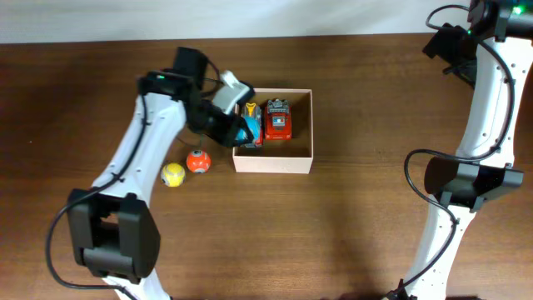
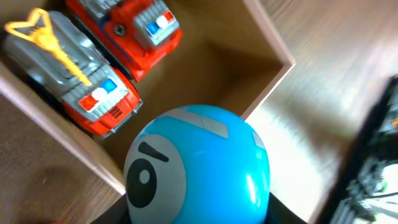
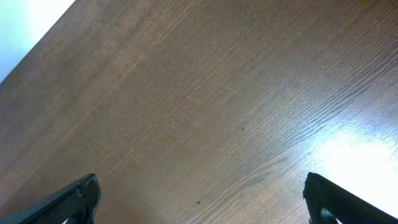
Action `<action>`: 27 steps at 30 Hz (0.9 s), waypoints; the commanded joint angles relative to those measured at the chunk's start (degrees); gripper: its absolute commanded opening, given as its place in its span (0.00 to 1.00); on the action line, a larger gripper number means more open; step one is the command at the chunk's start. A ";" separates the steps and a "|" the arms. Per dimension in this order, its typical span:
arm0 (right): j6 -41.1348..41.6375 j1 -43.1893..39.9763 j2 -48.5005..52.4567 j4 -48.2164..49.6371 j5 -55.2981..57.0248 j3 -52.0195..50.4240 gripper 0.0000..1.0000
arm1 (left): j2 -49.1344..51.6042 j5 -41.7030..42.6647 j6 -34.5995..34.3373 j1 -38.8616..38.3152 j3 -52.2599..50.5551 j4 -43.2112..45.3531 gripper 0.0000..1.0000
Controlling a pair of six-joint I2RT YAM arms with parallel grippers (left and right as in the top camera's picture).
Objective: Pack container
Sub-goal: 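Grasp the blue ball and carry it into the pink box, then release the blue ball in the box and withdraw the left gripper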
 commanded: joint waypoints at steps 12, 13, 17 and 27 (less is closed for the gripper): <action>0.61 -0.07 -1.42 -0.33 0.11 0.87 0.99 | -1.25 -14.40 1.51 -4.46 0.66 0.57 0.70; 0.61 -0.07 -1.42 -0.33 0.11 0.87 0.99 | -1.25 -14.43 1.51 -4.46 0.66 0.66 0.75; 0.61 -0.07 -1.42 -0.33 0.11 0.87 0.99 | -1.25 -14.40 1.51 -4.46 0.66 0.98 0.98; 0.61 -0.07 -1.42 -0.33 0.11 0.87 0.99 | -2.08 -17.88 -6.34 -2.51 0.68 3.13 1.00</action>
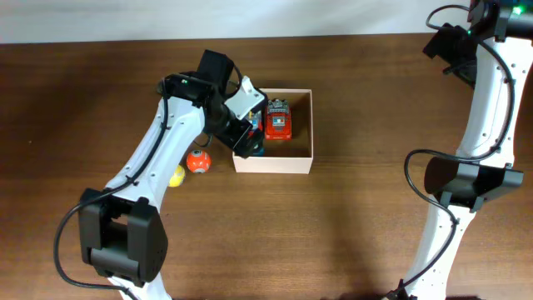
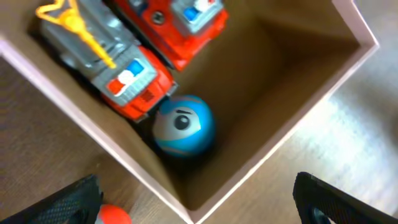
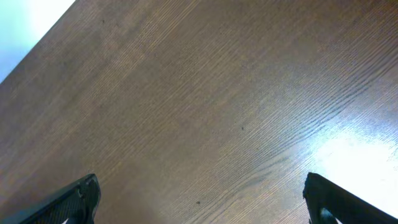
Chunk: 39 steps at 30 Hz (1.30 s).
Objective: Pack container
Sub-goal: 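Release the blue ball in the box and withdraw the left gripper, then lower the left gripper onto the orange-red ball and grasp it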
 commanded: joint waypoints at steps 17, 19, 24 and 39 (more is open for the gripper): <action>0.63 -0.07 -1.42 -0.33 0.13 0.87 0.99 | -3.06 -19.93 -27.39 11.21 -4.02 -3.43 1.00; 0.63 -0.07 -1.42 -0.33 0.13 0.87 0.99 | -2.27 -20.09 -28.06 11.23 -5.09 -3.30 0.99; 0.63 -0.07 -1.42 -0.33 0.13 0.87 0.99 | -0.37 -20.06 -28.50 11.23 -6.19 -2.49 1.00; 0.63 -0.07 -1.42 -0.33 0.13 0.87 0.99 | 5.70 -18.43 -28.55 11.21 -8.48 0.76 0.99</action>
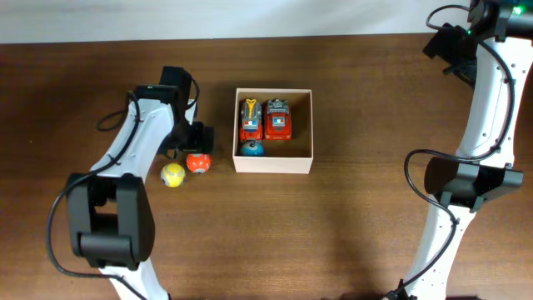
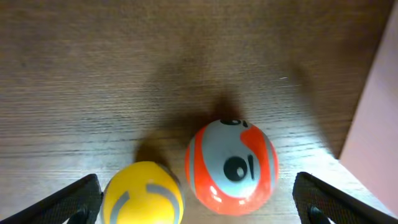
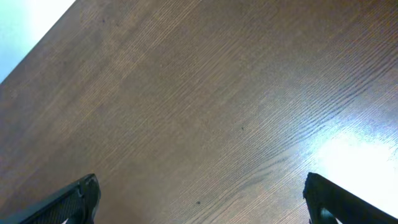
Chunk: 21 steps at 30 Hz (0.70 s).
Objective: Pack container
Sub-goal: 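Lower the left gripper onto the orange-red ball and grasp it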
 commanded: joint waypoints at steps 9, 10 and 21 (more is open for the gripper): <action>0.63 -0.07 -1.42 -0.33 0.11 0.87 0.99 | 4.31 2.80 -0.70 -0.09 -0.81 -0.15 1.00; 0.63 -0.07 -1.42 -0.33 0.11 0.87 0.99 | 4.31 2.84 -0.70 -0.09 -0.81 -0.28 1.00; 0.63 -0.07 -1.42 -0.33 0.11 0.87 0.99 | 4.31 6.75 -0.70 -1.53 -1.51 -1.86 1.00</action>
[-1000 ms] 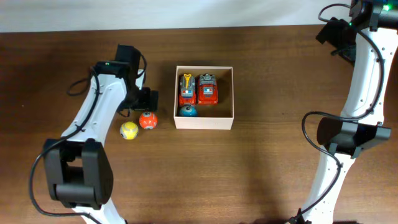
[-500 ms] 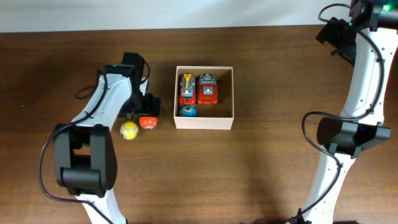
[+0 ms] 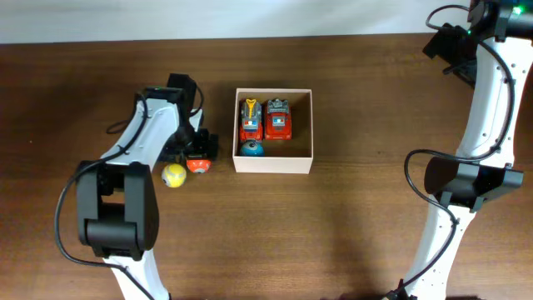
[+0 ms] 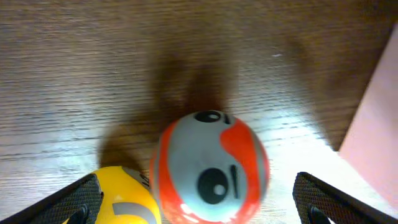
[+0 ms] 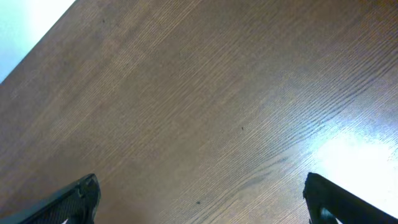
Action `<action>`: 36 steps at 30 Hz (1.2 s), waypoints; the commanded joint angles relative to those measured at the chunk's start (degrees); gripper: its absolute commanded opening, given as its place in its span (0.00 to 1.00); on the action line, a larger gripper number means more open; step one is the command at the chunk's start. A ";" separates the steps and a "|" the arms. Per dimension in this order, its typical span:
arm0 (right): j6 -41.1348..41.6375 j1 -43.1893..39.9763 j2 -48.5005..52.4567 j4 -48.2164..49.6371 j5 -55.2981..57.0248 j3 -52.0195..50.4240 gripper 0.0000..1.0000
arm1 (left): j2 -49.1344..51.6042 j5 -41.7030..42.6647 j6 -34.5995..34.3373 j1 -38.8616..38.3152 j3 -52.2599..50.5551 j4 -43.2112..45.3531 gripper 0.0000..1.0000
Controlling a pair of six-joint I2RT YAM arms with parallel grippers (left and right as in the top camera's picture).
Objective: Pack container
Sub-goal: 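Lower the left gripper onto the orange-red ball and grasp it, then lift the orange-red ball and lower it into the box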
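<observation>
The pale box [image 3: 303, 162] holds two red toy trucks [image 3: 277, 119] and a blue ball [image 3: 251, 149]. Left of the box on the table lie an orange-and-grey ball [image 3: 198, 164] [image 4: 210, 168] and a yellow ball [image 3: 173, 176] [image 4: 123, 199]. My left gripper [image 3: 193, 150] [image 4: 199, 205] is open, low over the orange ball, which lies between the fingers [image 4: 78, 199]. My right gripper [image 5: 202, 199] is open over bare wood, high at the table's far right corner.
The box's left wall [image 4: 376, 143] stands close to the right of the orange ball. The right arm [image 3: 475, 125] runs along the table's right side. The brown table [image 3: 366, 233] stretches around the box.
My left gripper has come lower and a little to the right over the orange ball, which now fills more of the wrist view. The right arm has not moved.
My left gripper was shut on the blue ball at the box's left edge. Then the ball lay in the box beside the trucks and the gripper was open above it. Then the gripper was over the two balls left of the box, and now straddles the orange one.
</observation>
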 commanded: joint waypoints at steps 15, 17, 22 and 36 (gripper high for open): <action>0.61 -0.07 -1.42 -0.33 0.13 0.87 0.99 | 0.52 0.74 -0.55 -1.68 -3.15 2.71 0.92; 0.61 -0.07 -1.42 -0.33 0.13 0.87 0.99 | 0.52 0.13 -0.55 -1.68 -3.69 3.50 0.92; 0.61 -0.02 -1.42 -0.33 0.13 0.87 0.99 | 0.52 -0.68 -0.55 -1.68 -4.52 4.63 0.89; 0.61 -0.02 -1.42 -0.33 0.13 0.87 0.99 | 0.52 -0.72 -0.57 -1.68 -3.80 5.88 0.36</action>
